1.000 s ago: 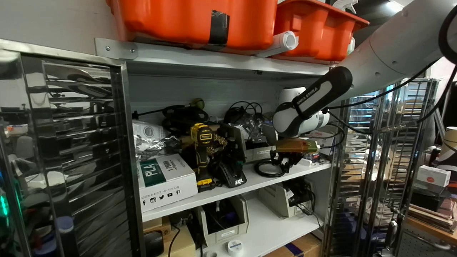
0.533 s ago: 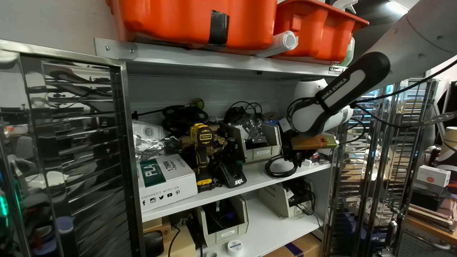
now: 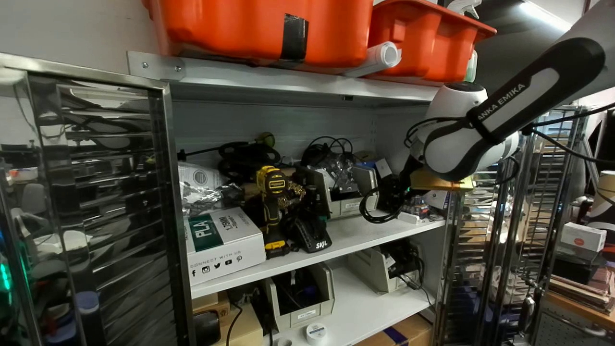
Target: Put the black cable on the top shelf into the tray behind it
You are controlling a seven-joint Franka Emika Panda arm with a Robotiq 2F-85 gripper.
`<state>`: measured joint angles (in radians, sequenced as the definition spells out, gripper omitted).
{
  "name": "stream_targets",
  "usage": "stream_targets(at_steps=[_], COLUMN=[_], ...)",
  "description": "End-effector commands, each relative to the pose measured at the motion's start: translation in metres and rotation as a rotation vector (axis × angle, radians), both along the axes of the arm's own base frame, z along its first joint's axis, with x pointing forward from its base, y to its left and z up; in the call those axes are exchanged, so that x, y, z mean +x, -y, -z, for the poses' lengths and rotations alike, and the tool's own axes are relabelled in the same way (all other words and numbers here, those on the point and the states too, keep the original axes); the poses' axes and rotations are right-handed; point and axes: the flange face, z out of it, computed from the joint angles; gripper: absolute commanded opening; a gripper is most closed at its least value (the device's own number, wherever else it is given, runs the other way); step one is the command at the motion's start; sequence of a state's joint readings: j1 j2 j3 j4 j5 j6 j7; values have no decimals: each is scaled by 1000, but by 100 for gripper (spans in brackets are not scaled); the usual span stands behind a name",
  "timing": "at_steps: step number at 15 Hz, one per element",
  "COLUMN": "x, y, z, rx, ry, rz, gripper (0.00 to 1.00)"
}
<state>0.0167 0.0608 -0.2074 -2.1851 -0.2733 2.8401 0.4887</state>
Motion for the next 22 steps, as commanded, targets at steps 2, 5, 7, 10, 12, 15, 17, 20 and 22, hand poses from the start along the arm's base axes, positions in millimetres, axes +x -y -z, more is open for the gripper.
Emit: stream_targets(at_steps=[2, 5, 7, 10, 12, 15, 17, 20, 22], x=[0, 7, 17, 40, 56, 83, 98, 116, 126], y=[-2, -7, -10, -10, -8, -11, -13, -17, -23], z=[-14, -20, -26, -28, -25, -14, -8, -7, -7], rx=[-10, 19, 30, 25, 22, 34, 49, 78, 102], ry=[189, 289, 349, 409, 440, 485, 527, 599, 628], rz=[-47, -49, -48, -49, -47, -44, -37, -16, -8], gripper=[16, 16, 16, 16, 14, 12, 12, 11, 11])
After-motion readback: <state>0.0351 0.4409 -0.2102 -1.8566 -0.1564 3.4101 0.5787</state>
